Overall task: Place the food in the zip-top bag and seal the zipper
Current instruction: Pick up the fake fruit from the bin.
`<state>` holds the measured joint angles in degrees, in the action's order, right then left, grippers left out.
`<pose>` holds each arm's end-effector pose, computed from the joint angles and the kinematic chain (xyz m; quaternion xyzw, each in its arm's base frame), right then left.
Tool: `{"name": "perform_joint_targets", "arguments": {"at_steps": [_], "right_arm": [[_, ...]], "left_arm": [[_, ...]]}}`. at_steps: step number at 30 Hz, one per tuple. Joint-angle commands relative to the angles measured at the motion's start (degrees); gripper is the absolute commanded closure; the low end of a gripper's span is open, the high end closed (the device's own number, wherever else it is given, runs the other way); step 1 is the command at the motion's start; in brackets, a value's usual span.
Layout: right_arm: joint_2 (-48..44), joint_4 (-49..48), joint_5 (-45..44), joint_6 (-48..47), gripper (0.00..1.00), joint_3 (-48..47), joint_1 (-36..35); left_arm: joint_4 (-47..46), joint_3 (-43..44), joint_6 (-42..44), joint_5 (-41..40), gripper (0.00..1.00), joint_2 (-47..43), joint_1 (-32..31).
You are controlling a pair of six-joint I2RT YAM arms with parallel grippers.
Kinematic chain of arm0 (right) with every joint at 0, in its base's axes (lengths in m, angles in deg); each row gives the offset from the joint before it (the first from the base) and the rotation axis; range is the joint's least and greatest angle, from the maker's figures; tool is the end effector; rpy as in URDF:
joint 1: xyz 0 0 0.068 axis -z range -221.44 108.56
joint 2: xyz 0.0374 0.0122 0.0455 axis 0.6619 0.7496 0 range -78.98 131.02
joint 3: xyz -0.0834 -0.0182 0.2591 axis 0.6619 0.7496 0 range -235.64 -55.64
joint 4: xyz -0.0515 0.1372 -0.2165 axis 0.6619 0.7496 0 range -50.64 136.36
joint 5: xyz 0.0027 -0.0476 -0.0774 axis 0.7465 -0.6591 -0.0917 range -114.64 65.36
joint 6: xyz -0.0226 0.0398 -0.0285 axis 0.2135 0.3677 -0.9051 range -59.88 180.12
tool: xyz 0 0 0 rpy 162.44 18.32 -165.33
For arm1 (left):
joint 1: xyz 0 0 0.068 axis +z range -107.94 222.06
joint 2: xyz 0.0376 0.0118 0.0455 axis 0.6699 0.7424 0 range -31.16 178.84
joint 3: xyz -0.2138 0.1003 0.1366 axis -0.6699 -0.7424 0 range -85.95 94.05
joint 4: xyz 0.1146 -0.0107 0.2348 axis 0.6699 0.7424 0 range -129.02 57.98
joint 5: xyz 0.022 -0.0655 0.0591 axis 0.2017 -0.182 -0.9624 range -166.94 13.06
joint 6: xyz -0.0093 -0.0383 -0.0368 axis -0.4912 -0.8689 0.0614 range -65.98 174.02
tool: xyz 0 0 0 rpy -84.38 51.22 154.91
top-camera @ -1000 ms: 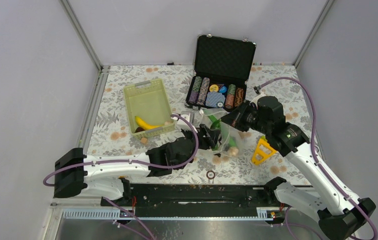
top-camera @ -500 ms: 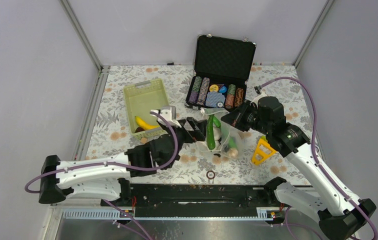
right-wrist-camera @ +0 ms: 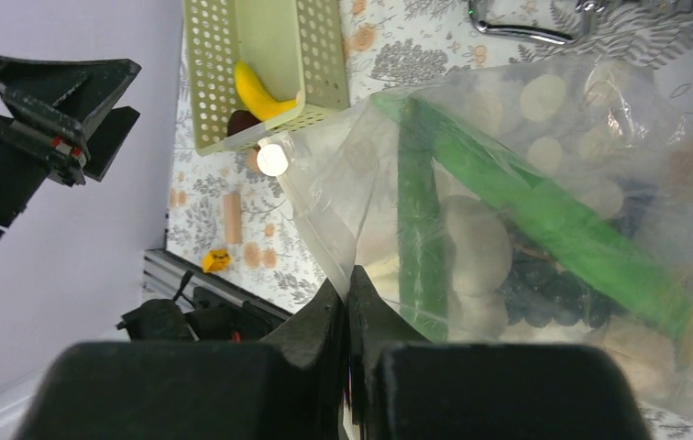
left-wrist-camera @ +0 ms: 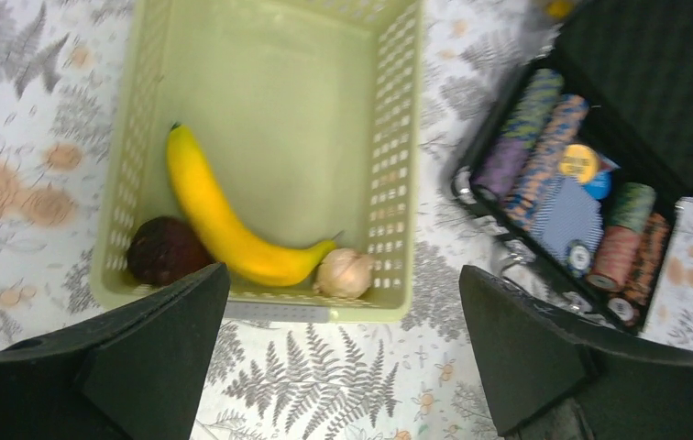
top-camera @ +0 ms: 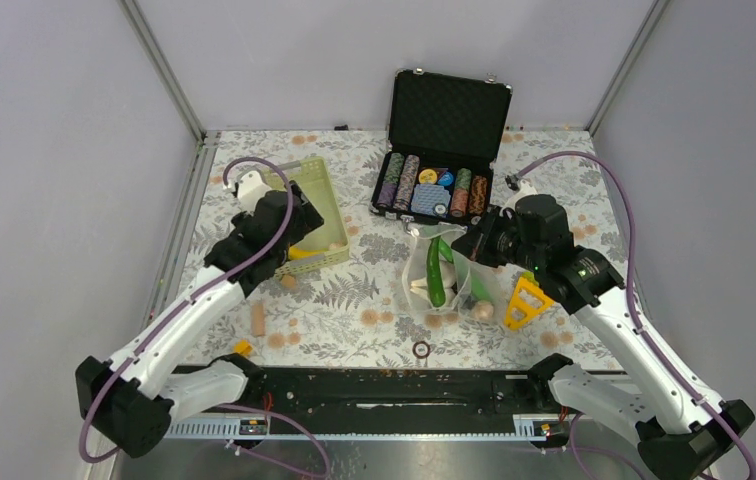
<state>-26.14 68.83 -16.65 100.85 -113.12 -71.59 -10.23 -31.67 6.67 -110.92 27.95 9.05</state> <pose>0.1696 0.1042 0.3576 0.0402 0.8404 0.3594 0.4037 0.1953 -0.1030 0.3219 -0.2422 0.8191 -0.0947 0.5113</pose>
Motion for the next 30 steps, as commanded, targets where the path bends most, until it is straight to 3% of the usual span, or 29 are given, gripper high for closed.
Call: {"name": "perform_joint_targets", "arguments": {"at_steps": [1, 5, 10, 16, 30], "right_arm": [[-1.11, 0.65, -2.26, -4.2, 0.96, -3.52, 0.37], [-0.92, 2.18, -2.45, -5.71, 0.97, -3.87, 0.36], [-1.08, 2.79, -1.22, -6.82, 0.97, -3.42, 0.36], [-1.82, 2.91, -0.46, -6.46, 0.97, -2.0, 0.36], [-2.16, 5.68, -2.76, -8.03, 0.97, -2.27, 0.44]], "left_arm": [[6.95, 3.73, -7.69, 10.89, 0.01, 4.63, 7.39], [7.81, 3.83, -11.84, 13.89, 0.01, 10.62, 11.4], [10.75, 6.6, -17.5, 7.51, 0.01, 17.38, 12.88], [10.86, 7.76, -22.24, 6.14, 0.01, 24.02, 13.99], [10.31, 13.55, -23.29, 8.33, 0.01, 39.15, 15.34]]}}
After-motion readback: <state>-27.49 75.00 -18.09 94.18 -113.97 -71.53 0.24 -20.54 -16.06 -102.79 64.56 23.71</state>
